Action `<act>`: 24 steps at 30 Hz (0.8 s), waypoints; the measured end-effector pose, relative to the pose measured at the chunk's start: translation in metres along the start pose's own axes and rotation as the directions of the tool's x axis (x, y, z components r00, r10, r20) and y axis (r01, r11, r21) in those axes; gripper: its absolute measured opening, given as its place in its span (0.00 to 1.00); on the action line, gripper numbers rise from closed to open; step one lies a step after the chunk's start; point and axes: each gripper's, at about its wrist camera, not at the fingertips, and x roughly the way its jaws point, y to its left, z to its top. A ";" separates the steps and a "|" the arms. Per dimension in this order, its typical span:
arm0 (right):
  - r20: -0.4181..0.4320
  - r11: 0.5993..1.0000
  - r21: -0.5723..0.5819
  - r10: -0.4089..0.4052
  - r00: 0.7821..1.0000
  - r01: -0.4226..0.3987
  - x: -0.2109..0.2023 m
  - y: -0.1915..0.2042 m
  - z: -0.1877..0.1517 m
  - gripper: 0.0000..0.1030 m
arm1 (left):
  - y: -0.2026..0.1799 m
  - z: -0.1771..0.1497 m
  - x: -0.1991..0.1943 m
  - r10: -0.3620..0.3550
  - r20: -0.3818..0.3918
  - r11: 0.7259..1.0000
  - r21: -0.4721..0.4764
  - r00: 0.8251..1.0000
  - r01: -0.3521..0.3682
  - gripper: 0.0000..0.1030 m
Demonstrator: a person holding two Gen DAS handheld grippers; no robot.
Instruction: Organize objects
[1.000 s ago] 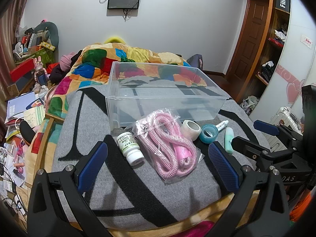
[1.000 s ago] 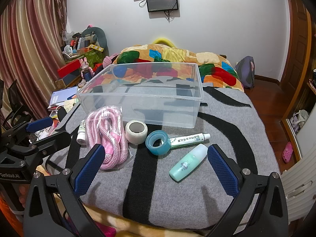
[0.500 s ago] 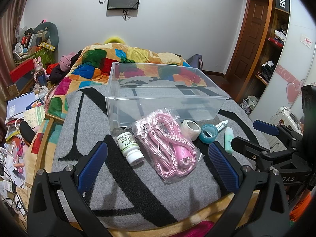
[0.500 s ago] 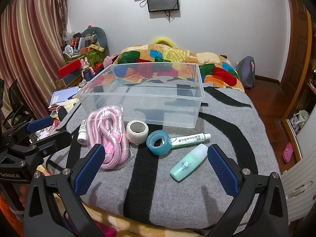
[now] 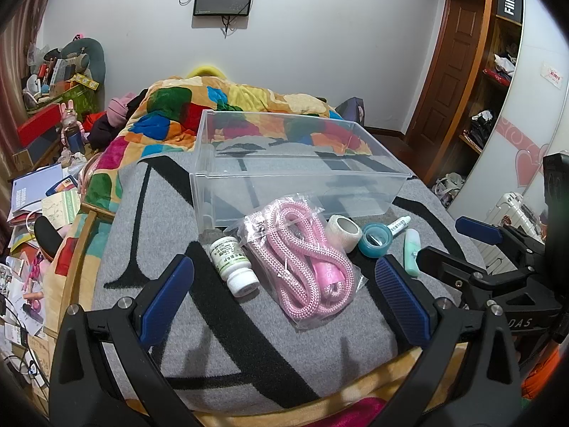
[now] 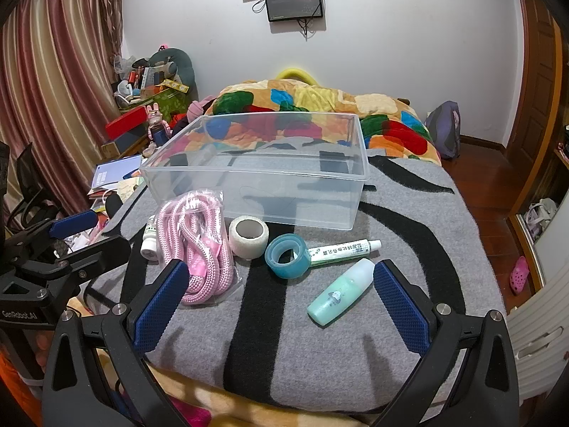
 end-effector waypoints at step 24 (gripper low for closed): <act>-0.101 0.987 0.146 -0.059 0.993 0.073 0.030 -0.048 -0.018 0.58 | 0.055 -0.012 0.047 0.038 -0.154 0.985 -0.161 0.987 -0.063 0.53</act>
